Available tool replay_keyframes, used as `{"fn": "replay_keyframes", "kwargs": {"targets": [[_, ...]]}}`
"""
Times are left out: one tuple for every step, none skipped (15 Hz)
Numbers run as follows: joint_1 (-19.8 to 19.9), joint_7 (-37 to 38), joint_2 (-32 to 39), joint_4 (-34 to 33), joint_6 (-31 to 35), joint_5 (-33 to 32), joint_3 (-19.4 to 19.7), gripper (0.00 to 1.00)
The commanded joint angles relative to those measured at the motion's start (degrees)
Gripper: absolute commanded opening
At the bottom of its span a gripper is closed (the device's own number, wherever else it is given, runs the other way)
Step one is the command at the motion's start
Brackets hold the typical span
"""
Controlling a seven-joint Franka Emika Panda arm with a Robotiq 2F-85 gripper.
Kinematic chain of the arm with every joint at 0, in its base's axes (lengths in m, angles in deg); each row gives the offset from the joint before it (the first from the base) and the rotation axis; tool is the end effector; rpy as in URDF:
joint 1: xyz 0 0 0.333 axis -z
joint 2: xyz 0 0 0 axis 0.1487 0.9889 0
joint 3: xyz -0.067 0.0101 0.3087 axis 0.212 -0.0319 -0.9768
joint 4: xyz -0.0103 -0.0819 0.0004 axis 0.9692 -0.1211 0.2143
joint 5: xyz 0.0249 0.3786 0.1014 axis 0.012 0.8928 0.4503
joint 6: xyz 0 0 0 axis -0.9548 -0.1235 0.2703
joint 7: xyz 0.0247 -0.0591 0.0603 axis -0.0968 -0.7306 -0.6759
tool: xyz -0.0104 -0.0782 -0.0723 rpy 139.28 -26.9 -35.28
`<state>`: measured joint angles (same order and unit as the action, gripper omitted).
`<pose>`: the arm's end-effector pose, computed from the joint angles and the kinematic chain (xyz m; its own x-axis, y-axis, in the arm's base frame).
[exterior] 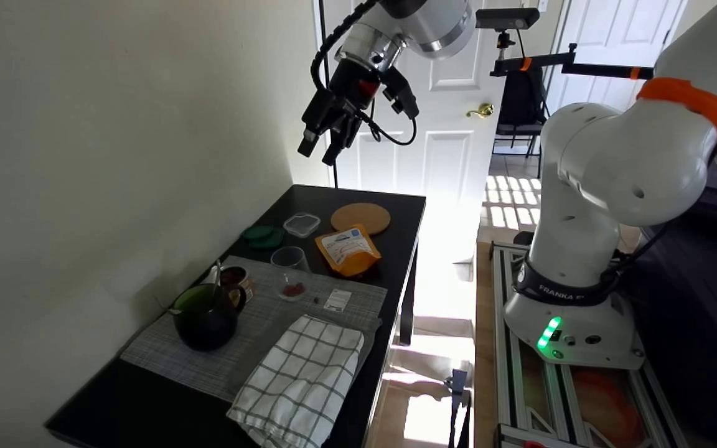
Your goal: Pick up the glass, then put it in the lunchbox
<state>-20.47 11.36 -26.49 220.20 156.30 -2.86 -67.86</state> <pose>0.3623 -0.0503 0.4329 0.9171 -0.2072 0.3405 -0.0038 -0.8588 -0.5123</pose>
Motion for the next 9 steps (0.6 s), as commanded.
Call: {"fn": "replay_keyframes", "kwargs": {"targets": [[1.0,-2.5,0.8,-0.2,-0.6,2.3,0.2,1.00],[0.7,-3.4,1.3,-0.2,-0.6,3.0,0.9,1.00],[0.6,-3.5,1.4,-0.2,-0.6,3.3,1.0,1.00],[0.5,-3.5,1.5,-0.2,-0.6,3.4,1.0,1.00],[0.3,-3.5,1.5,-0.2,-0.6,3.5,1.0,1.00],[0.3,-3.5,1.5,-0.2,-0.6,3.5,1.0,1.00],[0.3,-3.5,1.5,-0.2,-0.6,3.5,1.0,1.00],[-1.2,-2.1,4.1,-1.6,-0.9,5.9,1.6,1.00],[-0.8,0.4,8.5,-4.0,-3.3,5.0,0.6,1.00]]}}
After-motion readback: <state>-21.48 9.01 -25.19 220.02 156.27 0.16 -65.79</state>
